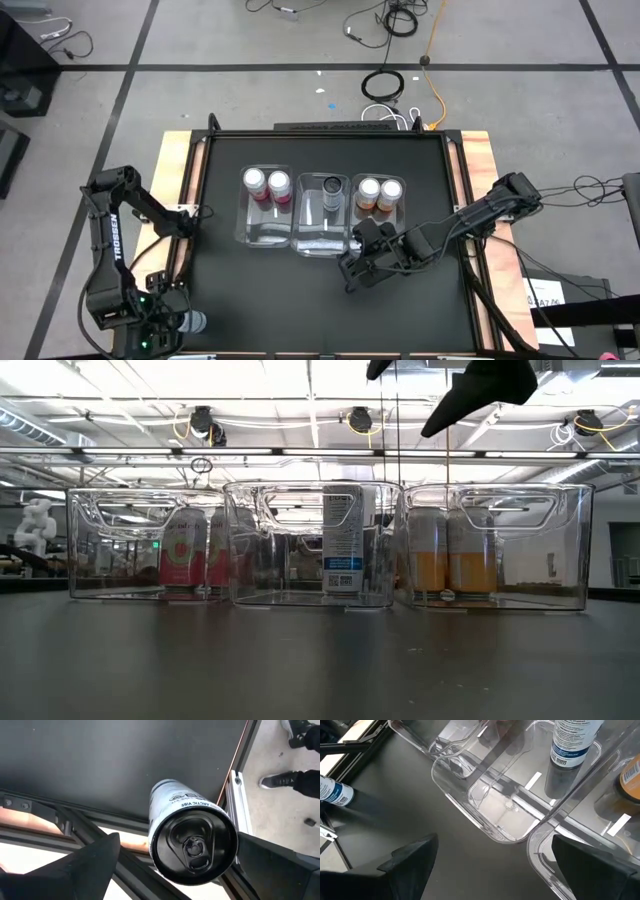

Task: Sort soda cans
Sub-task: Put the left white and blue soda can in the center transparent bin

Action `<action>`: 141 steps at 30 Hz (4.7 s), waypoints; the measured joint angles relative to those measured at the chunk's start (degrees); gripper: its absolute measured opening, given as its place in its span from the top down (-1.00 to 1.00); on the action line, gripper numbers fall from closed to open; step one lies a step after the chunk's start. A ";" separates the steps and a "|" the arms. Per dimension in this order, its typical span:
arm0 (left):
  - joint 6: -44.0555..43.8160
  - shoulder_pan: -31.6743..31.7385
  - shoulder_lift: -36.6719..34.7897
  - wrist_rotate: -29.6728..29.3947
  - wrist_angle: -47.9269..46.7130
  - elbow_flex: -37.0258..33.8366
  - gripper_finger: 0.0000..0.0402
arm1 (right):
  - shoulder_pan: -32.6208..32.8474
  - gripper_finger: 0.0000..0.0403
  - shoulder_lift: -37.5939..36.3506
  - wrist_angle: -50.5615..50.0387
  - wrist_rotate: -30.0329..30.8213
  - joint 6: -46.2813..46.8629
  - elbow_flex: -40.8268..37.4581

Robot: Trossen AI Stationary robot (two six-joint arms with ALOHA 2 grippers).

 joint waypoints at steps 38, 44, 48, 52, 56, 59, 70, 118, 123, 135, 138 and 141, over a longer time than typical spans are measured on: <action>2.40 0.53 7.37 1.98 1.76 -0.02 -0.32 | 0.00 -0.91 0.00 -0.08 -0.11 -3.87 -0.02; 0.87 2.52 7.17 2.64 1.62 -0.02 -0.43 | 0.02 -0.91 -1.55 -0.28 -0.16 -7.96 -0.09; -0.45 4.56 6.09 3.14 1.54 -0.04 -0.45 | 0.27 -0.91 -4.24 -1.59 -0.10 -10.86 -0.09; -0.57 7.20 5.08 3.24 1.27 0.49 -0.46 | 1.08 -0.91 -7.34 -5.11 -0.05 -13.32 -0.07; -0.57 11.22 3.78 3.36 1.34 0.57 -0.46 | 2.38 -0.91 -9.77 -11.41 -0.06 -14.18 -0.04; -0.57 14.74 2.34 3.36 1.75 0.57 -0.46 | 3.58 -0.91 -11.01 -16.79 -0.06 -13.91 -0.04; 5.91 30.14 -1.38 -4.39 2.88 6.35 -0.47 | 10.40 -0.91 -11.59 -28.68 -5.78 -16.98 -0.04; 82.47 86.58 16.81 8.63 6.11 22.39 -0.39 | 37.35 -0.91 -14.70 -43.00 9.21 38.01 -12.41; 89.49 87.38 21.53 6.52 5.35 25.77 -0.39 | 36.36 -0.91 -16.84 -43.08 12.62 38.64 -12.41; 97.87 87.62 30.14 -1.90 2.73 29.64 -0.39 | 32.36 -0.91 -18.25 -43.13 12.80 36.93 -12.41; 98.92 87.60 30.14 -2.47 3.37 29.64 -0.39 | 31.68 -0.91 -18.25 -43.15 12.80 36.66 -12.41; 98.91 87.65 30.16 -2.50 5.57 29.64 -0.39 | 31.12 -0.91 -18.25 -43.13 12.81 36.42 -12.41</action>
